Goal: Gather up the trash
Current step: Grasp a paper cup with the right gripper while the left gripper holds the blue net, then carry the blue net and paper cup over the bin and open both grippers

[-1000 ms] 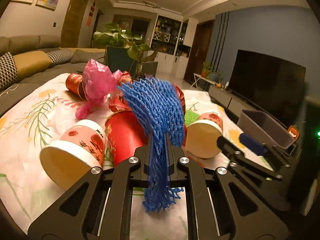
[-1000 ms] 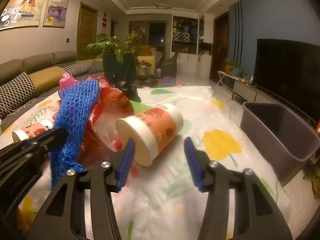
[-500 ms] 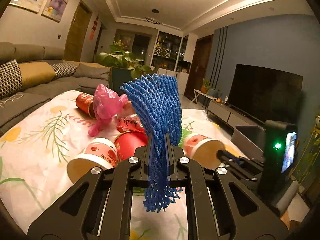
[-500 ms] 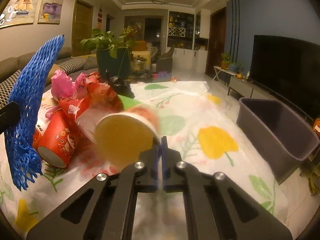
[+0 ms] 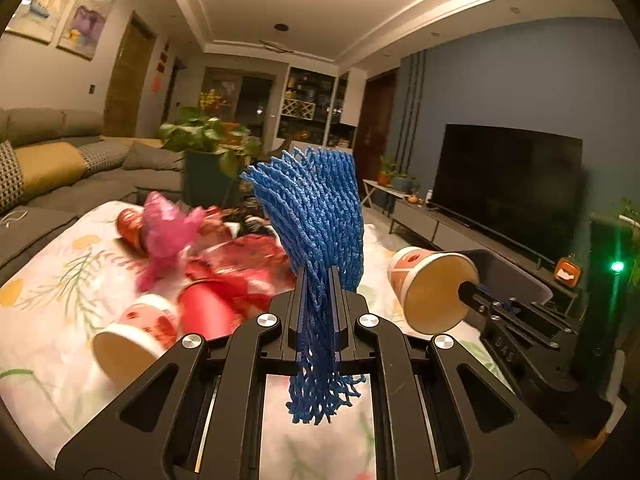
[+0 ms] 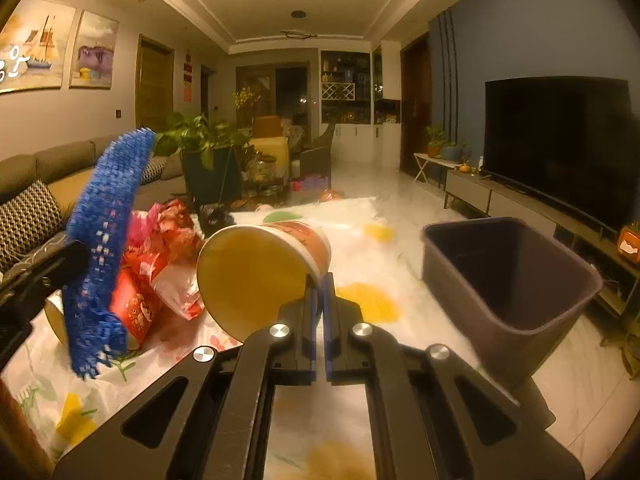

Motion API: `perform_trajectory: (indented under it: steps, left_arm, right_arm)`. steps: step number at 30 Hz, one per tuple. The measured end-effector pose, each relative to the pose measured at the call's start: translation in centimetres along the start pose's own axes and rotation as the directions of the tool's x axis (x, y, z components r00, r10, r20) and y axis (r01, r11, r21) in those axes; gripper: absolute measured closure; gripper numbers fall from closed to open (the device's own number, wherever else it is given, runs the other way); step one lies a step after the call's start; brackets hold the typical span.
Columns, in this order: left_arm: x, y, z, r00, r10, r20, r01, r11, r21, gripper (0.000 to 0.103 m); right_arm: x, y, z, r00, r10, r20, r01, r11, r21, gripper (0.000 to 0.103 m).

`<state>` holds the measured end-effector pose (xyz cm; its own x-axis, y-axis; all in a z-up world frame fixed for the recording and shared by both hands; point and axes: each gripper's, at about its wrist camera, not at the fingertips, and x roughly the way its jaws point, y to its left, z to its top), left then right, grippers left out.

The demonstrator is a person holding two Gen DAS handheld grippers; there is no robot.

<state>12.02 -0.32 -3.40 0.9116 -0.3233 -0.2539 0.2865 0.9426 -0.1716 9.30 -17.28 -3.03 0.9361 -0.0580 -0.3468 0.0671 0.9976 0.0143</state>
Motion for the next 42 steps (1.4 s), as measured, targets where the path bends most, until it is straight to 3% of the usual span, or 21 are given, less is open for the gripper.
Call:
perform_trajectory:
  steps: [6, 14, 29, 42]
  left_arm:
    - [2.4, -3.3, 1.4, 0.999, -0.04, -0.028, 0.041, 0.999, 0.024, 0.094]
    - [6.0, -9.9, 2.6, 0.994, -0.1, -0.032, 0.103, 0.987, 0.126, 0.094]
    - [13.1, -20.2, 3.2, 0.975, -0.212, -0.067, 0.222, 0.954, 0.203, 0.094]
    - [17.6, -24.3, 1.9, 0.958, -0.271, -0.092, 0.285, 0.934, 0.216, 0.094]
  right_arm:
    - [-1.6, -3.3, 1.3, 0.998, -0.04, 0.037, 0.04, 0.999, 0.023, 0.099]
    - [-2.4, -8.5, 2.8, 0.986, -0.143, 0.082, 0.141, 0.99, 0.029, 0.099]
    - [-0.9, -18.4, 3.9, 0.933, -0.343, 0.112, 0.332, 0.937, 0.107, 0.099]
    - [1.2, -21.5, 3.2, 0.931, -0.351, 0.104, 0.336, 0.932, 0.137, 0.099]
